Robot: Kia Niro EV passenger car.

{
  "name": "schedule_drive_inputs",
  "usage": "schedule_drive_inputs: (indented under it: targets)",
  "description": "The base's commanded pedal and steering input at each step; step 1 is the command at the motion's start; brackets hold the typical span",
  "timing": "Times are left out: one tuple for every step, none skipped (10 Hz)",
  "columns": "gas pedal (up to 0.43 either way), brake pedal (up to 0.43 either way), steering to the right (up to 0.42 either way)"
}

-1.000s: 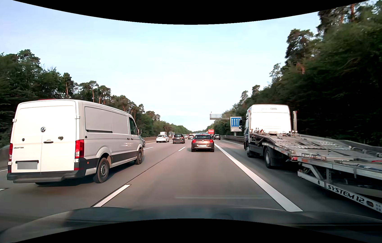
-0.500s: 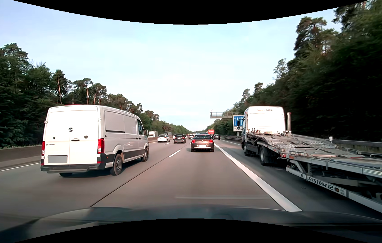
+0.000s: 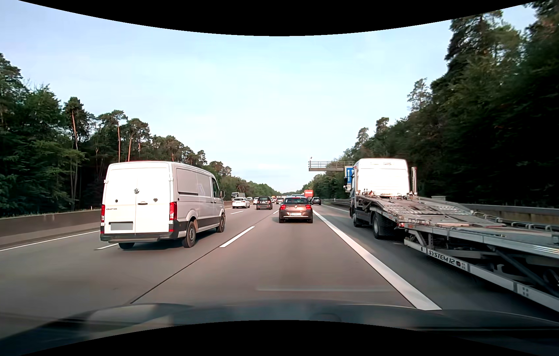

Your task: Follow the waypoints while adhering to traffic rules and regulations

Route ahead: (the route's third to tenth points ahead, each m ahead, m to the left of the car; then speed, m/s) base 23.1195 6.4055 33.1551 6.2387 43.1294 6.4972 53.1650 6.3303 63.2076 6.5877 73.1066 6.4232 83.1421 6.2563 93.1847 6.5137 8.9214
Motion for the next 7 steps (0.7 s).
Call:
schedule_drive_inputs:
  targets:
    - [0.000,0.043,-0.003]
    - [0.000,0.043,-0.002]
    - [0.000,0.043,-0.002]
    - [0.000,0.043,-0.003]
    - [0.000,0.043,-0.003]
    - [0.000,0.043,-0.003]
    - [0.000,0.043,-0.004]
